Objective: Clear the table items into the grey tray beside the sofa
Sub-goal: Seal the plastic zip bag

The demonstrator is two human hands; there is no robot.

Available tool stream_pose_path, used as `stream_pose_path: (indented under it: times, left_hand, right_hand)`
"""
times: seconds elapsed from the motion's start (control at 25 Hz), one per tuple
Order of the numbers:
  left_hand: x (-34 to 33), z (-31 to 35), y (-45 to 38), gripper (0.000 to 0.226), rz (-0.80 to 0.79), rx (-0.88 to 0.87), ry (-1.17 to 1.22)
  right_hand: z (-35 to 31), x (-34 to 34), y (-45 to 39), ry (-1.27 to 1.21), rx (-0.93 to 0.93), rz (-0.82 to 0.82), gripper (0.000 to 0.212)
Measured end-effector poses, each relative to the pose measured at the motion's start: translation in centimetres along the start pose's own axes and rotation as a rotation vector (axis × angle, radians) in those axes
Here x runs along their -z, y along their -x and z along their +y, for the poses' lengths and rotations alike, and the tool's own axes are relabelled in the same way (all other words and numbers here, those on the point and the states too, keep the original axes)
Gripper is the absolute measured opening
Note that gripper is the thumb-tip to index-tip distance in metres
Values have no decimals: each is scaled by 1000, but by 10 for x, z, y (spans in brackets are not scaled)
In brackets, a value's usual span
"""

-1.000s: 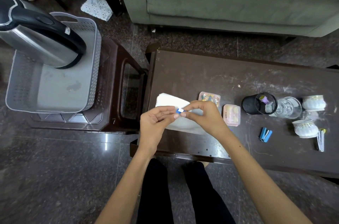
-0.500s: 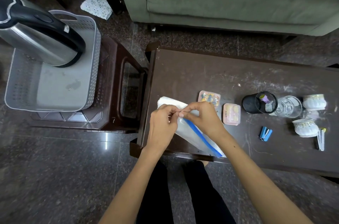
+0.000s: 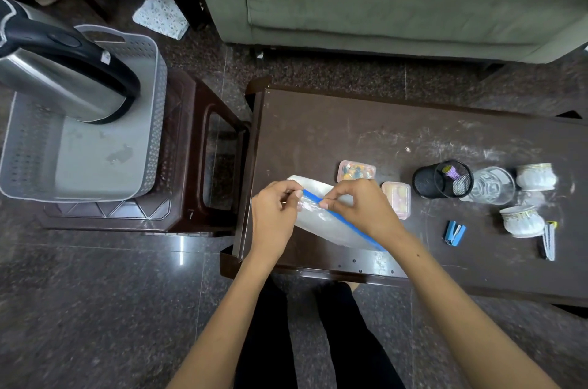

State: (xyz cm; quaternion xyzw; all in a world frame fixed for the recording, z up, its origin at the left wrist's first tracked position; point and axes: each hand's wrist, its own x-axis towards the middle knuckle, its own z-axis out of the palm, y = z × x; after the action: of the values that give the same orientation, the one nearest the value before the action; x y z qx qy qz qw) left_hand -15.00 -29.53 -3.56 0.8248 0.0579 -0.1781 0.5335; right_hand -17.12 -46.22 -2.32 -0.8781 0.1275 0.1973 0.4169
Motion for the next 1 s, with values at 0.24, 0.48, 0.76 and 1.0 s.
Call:
stream_pose_path:
  times: [0.24, 0.48, 0.76, 1.0]
  left_hand:
    - [23, -15, -15, 12, 129, 114, 70]
    - [23, -26, -37, 9, 178, 196, 159]
    - [-11, -8, -111, 23, 97, 6, -170]
    - [-67, -14, -50, 22, -81, -5, -68]
  right_hand:
    - [33, 28, 9, 181, -93, -31, 9]
    - [44, 31, -8, 85, -119, 152, 10]
    - [49, 35, -81, 297, -183, 272, 26]
    - [74, 38, -21, 86, -113, 546, 21]
